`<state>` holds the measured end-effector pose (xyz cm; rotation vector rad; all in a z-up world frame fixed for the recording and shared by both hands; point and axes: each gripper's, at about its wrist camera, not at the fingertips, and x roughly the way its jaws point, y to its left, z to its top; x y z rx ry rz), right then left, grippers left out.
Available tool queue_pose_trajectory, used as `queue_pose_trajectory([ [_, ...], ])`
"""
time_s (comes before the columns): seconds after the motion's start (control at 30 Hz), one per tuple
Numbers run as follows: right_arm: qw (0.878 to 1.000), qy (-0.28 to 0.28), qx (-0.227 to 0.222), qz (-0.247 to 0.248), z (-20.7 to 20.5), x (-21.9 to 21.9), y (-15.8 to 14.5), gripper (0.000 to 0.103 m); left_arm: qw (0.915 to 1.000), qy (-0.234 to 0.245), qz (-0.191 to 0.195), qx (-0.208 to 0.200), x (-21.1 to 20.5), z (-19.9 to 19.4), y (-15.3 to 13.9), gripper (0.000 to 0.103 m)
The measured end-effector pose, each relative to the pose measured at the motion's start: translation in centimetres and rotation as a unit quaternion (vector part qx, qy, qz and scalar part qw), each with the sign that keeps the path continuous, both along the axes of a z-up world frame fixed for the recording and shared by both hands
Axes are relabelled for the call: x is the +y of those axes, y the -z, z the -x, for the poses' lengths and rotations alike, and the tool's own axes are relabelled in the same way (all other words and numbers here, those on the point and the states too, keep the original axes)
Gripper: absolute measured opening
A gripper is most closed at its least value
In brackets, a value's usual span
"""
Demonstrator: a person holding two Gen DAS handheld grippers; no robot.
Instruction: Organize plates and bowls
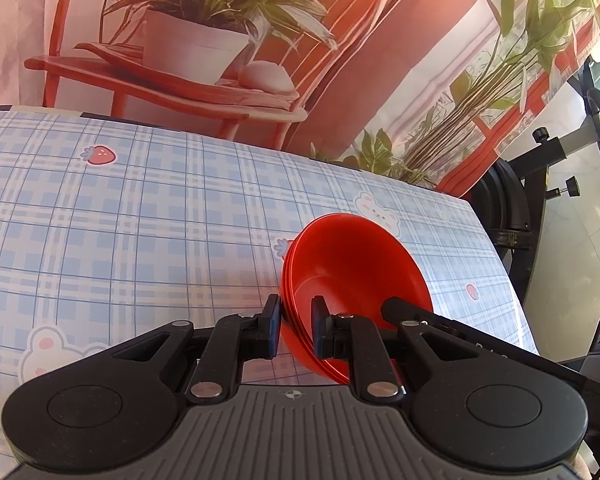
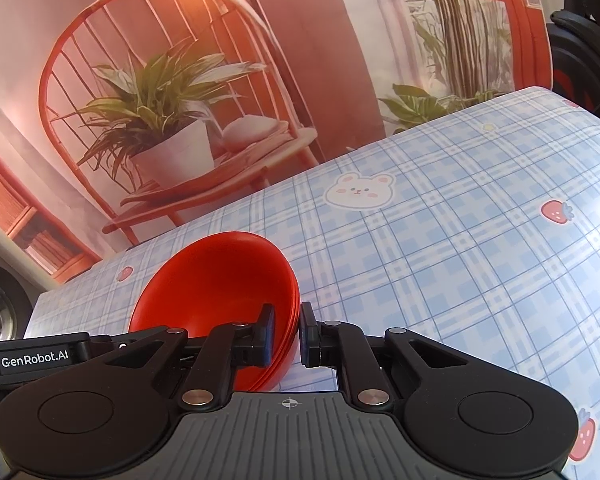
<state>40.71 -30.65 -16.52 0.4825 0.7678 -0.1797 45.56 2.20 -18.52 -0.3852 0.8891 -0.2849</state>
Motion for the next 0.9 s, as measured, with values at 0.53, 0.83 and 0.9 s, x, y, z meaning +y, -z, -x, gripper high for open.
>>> queue_pose_trajectory([
  [0.53, 0.999, -0.011, -0.03, 0.004, 1.7, 1.3, -3.7, 0.011, 0.9993, 0.001, -0.02, -0.033, 0.2, 3.1, -3.5, 0.017],
  [0.83, 0.999, -0.02, -0.047, 0.007, 4.6, 2.5, -6.3, 0.011, 0.9983, 0.002, -0.025, -0.054, 0.2, 6.9, -5.8, 0.017],
  [0.9, 0.998, -0.023, -0.05, 0.007, 5.4, 2.9, -6.7, 0.011, 0.998, 0.003, -0.026, -0.057, 0.4, 8.0, -6.1, 0.017],
])
